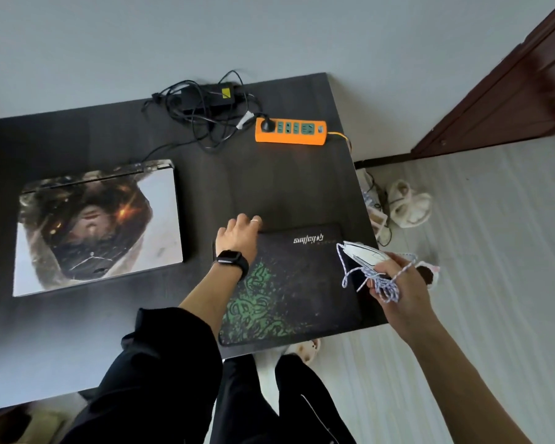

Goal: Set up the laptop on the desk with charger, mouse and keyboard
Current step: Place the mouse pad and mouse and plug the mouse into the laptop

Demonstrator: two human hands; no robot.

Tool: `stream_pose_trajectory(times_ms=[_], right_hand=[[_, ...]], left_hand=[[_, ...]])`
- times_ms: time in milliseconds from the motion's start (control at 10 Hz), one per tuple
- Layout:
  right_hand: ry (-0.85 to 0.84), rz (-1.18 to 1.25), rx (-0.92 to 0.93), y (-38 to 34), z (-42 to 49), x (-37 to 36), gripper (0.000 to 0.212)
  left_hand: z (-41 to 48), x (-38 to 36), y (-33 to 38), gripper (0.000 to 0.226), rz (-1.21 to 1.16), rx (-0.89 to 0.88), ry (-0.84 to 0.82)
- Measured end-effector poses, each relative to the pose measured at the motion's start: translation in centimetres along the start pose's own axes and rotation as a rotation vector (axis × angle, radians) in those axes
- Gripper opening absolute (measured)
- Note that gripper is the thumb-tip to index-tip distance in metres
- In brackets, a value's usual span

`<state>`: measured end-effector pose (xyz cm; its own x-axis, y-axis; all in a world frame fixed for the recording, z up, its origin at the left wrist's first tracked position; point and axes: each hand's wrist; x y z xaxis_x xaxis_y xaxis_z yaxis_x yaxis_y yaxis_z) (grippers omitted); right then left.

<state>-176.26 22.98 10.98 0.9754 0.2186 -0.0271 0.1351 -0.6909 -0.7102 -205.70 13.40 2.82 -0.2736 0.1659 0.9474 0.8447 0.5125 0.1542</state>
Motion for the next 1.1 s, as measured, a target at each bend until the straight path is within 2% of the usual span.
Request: stream_pose_trajectory(times_ms=[100,200,300,400,500,600,700,800,900,1000,1100], right_hand=[[-0.058,0.015,0.048,-1.7,-1.2,-0.2,0.020],[-0.075,0.023,0.161,-4.0,-1.6,-0.4,0.022],[-0.051,0.175,0.213,-7.0,-1.8,-1.5,0.038],[-0.121,0.093,0.334,-9.6,-3.1,-3.4,0.040],[-0.182,0.015,0.373,-9.9,-3.9,-5.3,0.053],[-0.227,-0.115,0.352,-7.8,-4.3,-7.3,0.045],[-0.228,-0.348,0.263,-3.6,-4.2,-8.8,0.043],[-0.248,-0.605,0.137,2.3,-3.4,-8.6,0.044],[-0.227,-0.720,0.048,6.1,-2.8,-7.2,0.048],[-0.241,-0.739,0.018,8.1,-2.8,-6.6,0.054],[-0.258,-0.759,0.027,9.1,-2.7,-6.4,0.060]], left_hand=[[-3.4,-1.0,-0.3,0.045,-0.146,0.226,-0.001],[-7.8,-2.4,-0.9,0.065,-0.199,0.394,-0.102],[-10.8,-3.3,-1.1,0.070,-0.203,0.415,-0.197],[-11.7,-2.9,-0.9,0.073,-0.194,0.396,-0.263],[-11.4,-1.8,-0.8,0.070,-0.256,0.407,-0.327],[-10.7,-0.6,-0.9,0.054,-0.404,0.432,-0.339],[-10.4,0.5,-0.6,0.041,-0.713,0.474,-0.282],[-11.1,1.0,0.5,0.047,-1.224,0.666,-0.382],[-12.0,0.6,1.5,0.054,-1.403,0.756,-0.435],[-12.9,-0.3,3.1,0.062,-1.425,0.710,-0.520],[-13.3,-2.1,4.6,0.082,-1.455,0.676,-0.581]])
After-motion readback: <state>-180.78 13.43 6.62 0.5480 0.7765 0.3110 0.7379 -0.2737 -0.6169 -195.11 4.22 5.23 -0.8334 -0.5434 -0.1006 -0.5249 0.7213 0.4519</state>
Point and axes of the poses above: each hand's wrist, its own z-axis towards the middle knuckle, its own x-axis out of the back of the hand, y = z × x, and after that the axes turned 3 degrees about -x, right-handed
